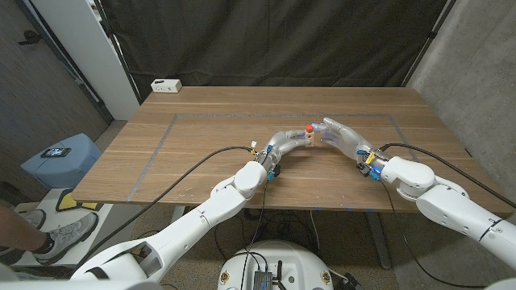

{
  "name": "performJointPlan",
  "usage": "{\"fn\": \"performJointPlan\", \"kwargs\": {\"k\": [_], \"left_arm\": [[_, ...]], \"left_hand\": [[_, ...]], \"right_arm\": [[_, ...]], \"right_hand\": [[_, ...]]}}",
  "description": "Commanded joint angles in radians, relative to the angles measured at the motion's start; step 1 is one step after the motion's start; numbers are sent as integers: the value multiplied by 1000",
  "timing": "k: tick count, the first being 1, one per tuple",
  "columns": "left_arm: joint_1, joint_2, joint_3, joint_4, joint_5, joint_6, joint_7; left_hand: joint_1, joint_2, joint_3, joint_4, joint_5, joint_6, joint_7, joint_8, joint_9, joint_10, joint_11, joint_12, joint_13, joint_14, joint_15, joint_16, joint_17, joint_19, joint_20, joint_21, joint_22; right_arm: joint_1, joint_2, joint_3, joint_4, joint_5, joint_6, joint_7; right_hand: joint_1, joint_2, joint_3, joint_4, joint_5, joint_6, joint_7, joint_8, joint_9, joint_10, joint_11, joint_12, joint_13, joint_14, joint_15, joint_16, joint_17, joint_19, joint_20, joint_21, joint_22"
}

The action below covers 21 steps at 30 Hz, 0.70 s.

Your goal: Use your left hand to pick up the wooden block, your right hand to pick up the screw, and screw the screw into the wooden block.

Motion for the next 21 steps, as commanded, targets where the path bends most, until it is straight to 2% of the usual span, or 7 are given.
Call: {"fn": "performJointPlan", "kwargs": {"k": [1, 21], "left_arm": [[-2, -1, 1, 3, -2, -1, -4], [-9, -1, 1, 12, -6, -2, -12]], "left_hand": [[-7, 0, 10, 1, 6, 8, -2, 6, 3, -3, 1, 2, 0, -4, -71, 5, 1, -1, 3, 4, 5], [-6, 0, 10, 0, 6, 8, -1, 6, 3, -4, 1, 2, 0, -5, -72, 5, 1, -1, 3, 4, 5]], "right_arm": [[-29, -15, 15, -24, 6, -8, -15], [-72, -42, 40, -69, 18, -24, -32]], "right_hand": [[4, 7, 10, 1, 7, 10, -3, -2, 1, -69, -9, 6, 2, -120, -2, 8, 4, 5, 3, 9, 4], [6, 8, 12, 0, 7, 24, -4, -3, 1, -64, -15, 6, 2, -115, -2, 8, 3, 7, 0, 9, 4]]}}
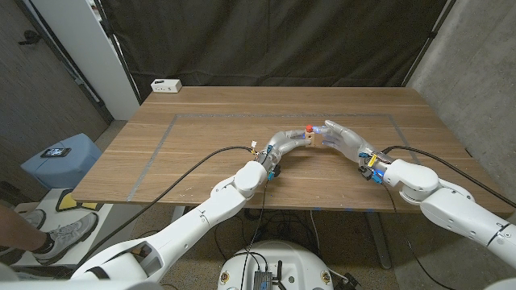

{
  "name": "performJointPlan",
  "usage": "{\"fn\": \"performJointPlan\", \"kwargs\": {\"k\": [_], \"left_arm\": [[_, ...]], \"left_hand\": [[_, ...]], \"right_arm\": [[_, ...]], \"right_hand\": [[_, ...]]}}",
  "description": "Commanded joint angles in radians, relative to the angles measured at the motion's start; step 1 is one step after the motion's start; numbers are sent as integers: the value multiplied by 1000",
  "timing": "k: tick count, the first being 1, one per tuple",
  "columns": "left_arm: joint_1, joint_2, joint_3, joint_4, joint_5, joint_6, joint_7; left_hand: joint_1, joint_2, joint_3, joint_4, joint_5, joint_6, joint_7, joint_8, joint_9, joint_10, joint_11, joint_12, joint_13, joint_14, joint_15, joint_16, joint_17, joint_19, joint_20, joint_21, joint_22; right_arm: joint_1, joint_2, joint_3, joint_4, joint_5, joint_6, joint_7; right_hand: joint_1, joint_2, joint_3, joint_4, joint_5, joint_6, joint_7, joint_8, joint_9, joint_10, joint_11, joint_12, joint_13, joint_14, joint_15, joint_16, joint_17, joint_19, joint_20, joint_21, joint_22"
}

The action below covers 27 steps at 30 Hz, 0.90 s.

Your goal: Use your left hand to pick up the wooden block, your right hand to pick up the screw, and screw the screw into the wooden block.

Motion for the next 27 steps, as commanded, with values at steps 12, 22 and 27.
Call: {"fn": "performJointPlan", "kwargs": {"k": [12, 22, 27], "left_arm": [[-13, -3, 2, 17, -5, -1, -13], [-19, -5, 3, 23, -1, -4, -12], [-19, -6, 3, 22, 1, -5, -10]], "left_hand": [[-6, 0, 8, -2, 7, 9, -2, 6, 2, -3, 1, 2, 0, -6, -71, 5, 1, -1, 3, 4, 5], [-5, 0, 8, -2, 7, 9, -2, 6, 2, -3, 1, 2, 0, -6, -72, 5, 1, -1, 3, 4, 5], [-6, -1, 8, -3, 7, 10, -2, 7, 2, -3, 1, 2, 0, -6, -72, 5, 1, -2, 3, 4, 5]], "right_arm": [[-15, -13, 8, -34, 9, -14, 6], [-33, -24, 31, -34, 16, -12, -7], [-47, -29, 50, -30, 17, -3, -17]], "right_hand": [[6, 7, 8, 4, 7, 22, -4, -4, 1, -54, -6, 7, 2, -114, -2, 8, 3, 7, 0, 8, 4], [6, 7, 8, 4, 7, 25, -5, -5, 1, -51, -7, 7, 2, -113, -2, 8, 3, 7, 0, 8, 4], [7, 7, 9, 3, 7, 24, -1, -8, 1, -50, -7, 7, 2, -113, -3, 8, 3, 7, -1, 8, 4]]}}
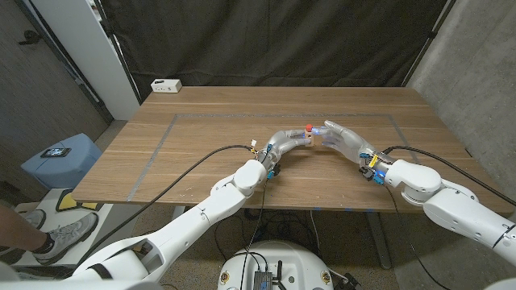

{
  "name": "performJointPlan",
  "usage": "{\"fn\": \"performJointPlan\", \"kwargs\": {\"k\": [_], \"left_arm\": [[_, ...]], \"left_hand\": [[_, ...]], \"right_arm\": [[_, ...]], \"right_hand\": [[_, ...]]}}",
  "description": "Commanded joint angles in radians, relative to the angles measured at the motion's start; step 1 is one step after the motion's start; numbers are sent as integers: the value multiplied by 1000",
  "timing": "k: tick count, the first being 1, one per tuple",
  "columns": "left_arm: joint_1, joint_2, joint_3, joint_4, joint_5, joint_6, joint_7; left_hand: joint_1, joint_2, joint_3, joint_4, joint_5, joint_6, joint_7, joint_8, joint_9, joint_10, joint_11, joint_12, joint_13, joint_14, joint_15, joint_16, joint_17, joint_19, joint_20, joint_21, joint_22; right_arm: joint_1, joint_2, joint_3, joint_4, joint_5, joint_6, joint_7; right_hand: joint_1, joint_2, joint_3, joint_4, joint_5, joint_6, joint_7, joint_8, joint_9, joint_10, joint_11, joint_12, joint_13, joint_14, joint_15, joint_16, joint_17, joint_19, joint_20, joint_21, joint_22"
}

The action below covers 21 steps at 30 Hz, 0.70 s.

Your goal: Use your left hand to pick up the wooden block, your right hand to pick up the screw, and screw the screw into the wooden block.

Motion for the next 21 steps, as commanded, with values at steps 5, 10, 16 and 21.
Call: {"fn": "performJointPlan", "kwargs": {"k": [5, 10, 16, 21], "left_arm": [[-5, -4, 3, 3, 7, 0, 3], [-5, -5, 4, 2, 8, 1, 4], [-4, -5, 6, 1, 11, 1, 6], [-1, -4, 7, -6, 14, 3, 8]], "left_hand": [[-7, 1, 10, -1, 8, 12, -1, 7, 2, -4, 1, 1, 0, -6, -72, 5, 1, -2, 2, 4, 5], [-8, 2, 10, -1, 8, 11, 0, 7, 2, -3, 1, 2, 0, -6, -72, 6, 2, -2, 3, 4, 5], [-8, 1, 9, -1, 8, 10, 0, 6, 2, -2, 1, 2, 0, -7, -73, 5, 1, -2, 3, 4, 5], [-8, 1, 9, 0, 8, 11, 1, 7, 2, -2, 1, 2, 0, -7, -72, 5, 1, -2, 2, 4, 5]], "right_arm": [[-19, -7, 35, 13, 5, 13, -15], [-14, -7, 35, 24, -2, 13, -14], [-1, -3, 31, 41, -9, 17, -4], [14, -1, 24, 52, -19, 18, 3]], "right_hand": [[6, 6, 8, 3, 7, -5, 23, -11, 1, -46, 4, 4, 2, -111, -3, 8, 3, 7, -3, 8, 4], [6, 5, 8, 3, 6, -14, 27, -15, 1, -47, 9, 3, 2, -110, -2, 8, 3, 5, -11, 7, 4], [6, 4, 8, 3, 6, -39, 29, -25, 1, -54, 16, -1, 2, -111, -1, 7, 3, 3, -13, 6, 4], [6, 3, 8, 2, 6, -110, 11, -40, 2, -74, 19, -8, 3, -119, 1, 4, 4, -3, -13, 4, 4]]}}
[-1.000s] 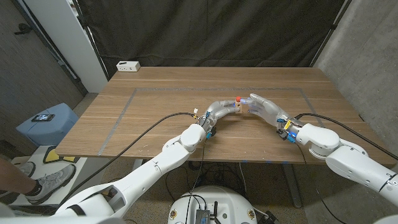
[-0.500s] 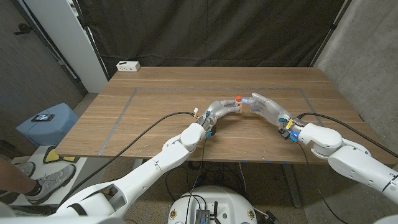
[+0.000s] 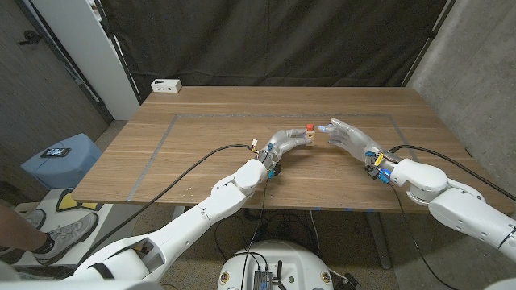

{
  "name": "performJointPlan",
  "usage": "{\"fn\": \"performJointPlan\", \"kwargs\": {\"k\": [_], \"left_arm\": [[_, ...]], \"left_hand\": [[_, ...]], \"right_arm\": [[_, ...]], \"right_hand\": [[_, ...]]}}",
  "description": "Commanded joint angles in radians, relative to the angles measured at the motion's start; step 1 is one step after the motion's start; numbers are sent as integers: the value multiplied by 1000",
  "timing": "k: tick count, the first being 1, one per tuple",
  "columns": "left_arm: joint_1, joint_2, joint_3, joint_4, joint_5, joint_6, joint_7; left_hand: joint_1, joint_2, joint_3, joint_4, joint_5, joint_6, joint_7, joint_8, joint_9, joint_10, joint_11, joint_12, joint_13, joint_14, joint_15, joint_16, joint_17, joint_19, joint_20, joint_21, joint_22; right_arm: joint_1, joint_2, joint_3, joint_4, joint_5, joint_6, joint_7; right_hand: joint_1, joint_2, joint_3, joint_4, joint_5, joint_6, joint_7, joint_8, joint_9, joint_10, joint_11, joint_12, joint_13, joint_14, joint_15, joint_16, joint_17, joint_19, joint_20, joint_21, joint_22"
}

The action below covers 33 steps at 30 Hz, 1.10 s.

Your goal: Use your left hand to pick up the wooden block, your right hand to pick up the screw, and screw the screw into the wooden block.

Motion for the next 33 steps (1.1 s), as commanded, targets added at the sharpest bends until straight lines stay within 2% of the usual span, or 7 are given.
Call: {"fn": "performJointPlan", "kwargs": {"k": [1, 17, 33], "left_arm": [[4, 1, 2, -10, 5, 6, 6], [12, 5, 3, -25, 13, 9, 13], [16, 8, 3, -31, 19, 10, 18]], "left_hand": [[-10, 3, 8, -1, 6, 9, 1, 7, 2, -2, 1, 2, 0, -7, -73, 5, 2, -2, 2, 4, 5], [-11, 2, 8, -1, 6, 10, -1, 7, 2, -3, 1, 2, -1, -7, -73, 6, 2, -2, 2, 4, 5], [-11, 2, 8, -1, 6, 11, -3, 7, 2, -2, 1, 2, 0, -7, -73, 5, 2, -2, 1, 4, 5]], "right_arm": [[28, 8, -9, 29, -18, 7, 17], [98, 27, -54, 71, -29, 12, 78], [132, 44, -85, 85, -35, 23, 106]], "right_hand": [[6, 3, 8, 2, 5, -43, -5, -6, 2, -76, 11, -9, 3, -121, 2, 3, 3, -3, 0, 5, 4], [1, 0, 6, 4, 5, -106, -5, -6, 2, -110, 20, -15, 3, -143, 8, -3, 5, -20, 9, 0, 4], [-1, 0, 5, 6, 5, -112, -6, 2, 2, -116, 23, -13, 3, -147, 9, -2, 6, -25, 11, 1, 4]]}}
